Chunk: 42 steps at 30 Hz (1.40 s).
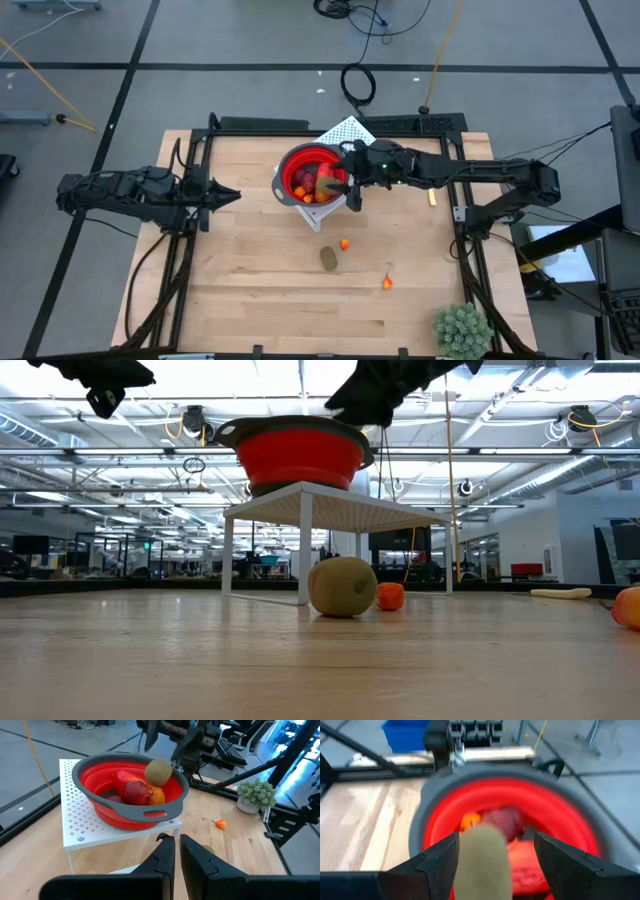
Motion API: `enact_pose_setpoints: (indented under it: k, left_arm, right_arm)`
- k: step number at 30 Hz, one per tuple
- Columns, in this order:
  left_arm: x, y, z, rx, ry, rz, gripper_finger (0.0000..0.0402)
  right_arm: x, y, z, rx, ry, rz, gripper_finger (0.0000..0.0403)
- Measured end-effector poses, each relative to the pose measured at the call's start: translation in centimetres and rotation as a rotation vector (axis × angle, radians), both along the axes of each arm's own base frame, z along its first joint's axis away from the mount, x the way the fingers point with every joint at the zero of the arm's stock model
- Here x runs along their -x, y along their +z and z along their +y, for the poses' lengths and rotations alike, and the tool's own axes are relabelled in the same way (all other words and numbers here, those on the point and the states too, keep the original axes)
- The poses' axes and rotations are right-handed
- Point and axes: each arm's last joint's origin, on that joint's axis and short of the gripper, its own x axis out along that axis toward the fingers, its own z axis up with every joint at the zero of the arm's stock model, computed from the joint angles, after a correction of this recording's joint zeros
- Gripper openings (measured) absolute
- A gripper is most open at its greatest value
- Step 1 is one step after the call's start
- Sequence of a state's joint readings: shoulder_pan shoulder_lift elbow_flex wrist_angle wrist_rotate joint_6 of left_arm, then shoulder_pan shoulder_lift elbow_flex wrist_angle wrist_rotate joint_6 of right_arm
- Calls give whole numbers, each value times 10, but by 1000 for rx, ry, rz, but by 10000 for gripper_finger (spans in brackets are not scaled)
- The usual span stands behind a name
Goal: Pick & Place Fruit
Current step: Put the kiwi into the red strainer bowl on the shelf
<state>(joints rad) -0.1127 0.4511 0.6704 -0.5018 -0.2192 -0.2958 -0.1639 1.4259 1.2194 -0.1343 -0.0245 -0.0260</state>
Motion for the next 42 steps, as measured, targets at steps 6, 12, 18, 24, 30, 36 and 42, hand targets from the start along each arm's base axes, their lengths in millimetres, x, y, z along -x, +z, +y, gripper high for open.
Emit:
enact_pose_setpoints:
  k: [6,12,18,24,30,36,42]
  left_arm:
    - [0,0,0,1,-4,1,26]
    - [0,0,0,-4,-6,1,26]
    - [0,0,0,-4,-6,4,26]
    - [0,0,0,-4,-6,5,26]
    - [0,0,0,2,-5,4,26]
    - [-5,-2,-1,-3,-7,26,26]
    - [-22,-6,-4,-5,-25,60,26]
  right_arm:
    - [17,26,10,45,-19,-93,235]
    - [31,42,31,50,47,-139,175]
    - [44,45,40,43,76,-104,92]
    - [52,52,40,13,69,-131,27]
    - [64,62,46,45,102,-165,5]
    - [76,61,57,18,136,-141,1]
    - [93,44,62,-28,121,-194,1]
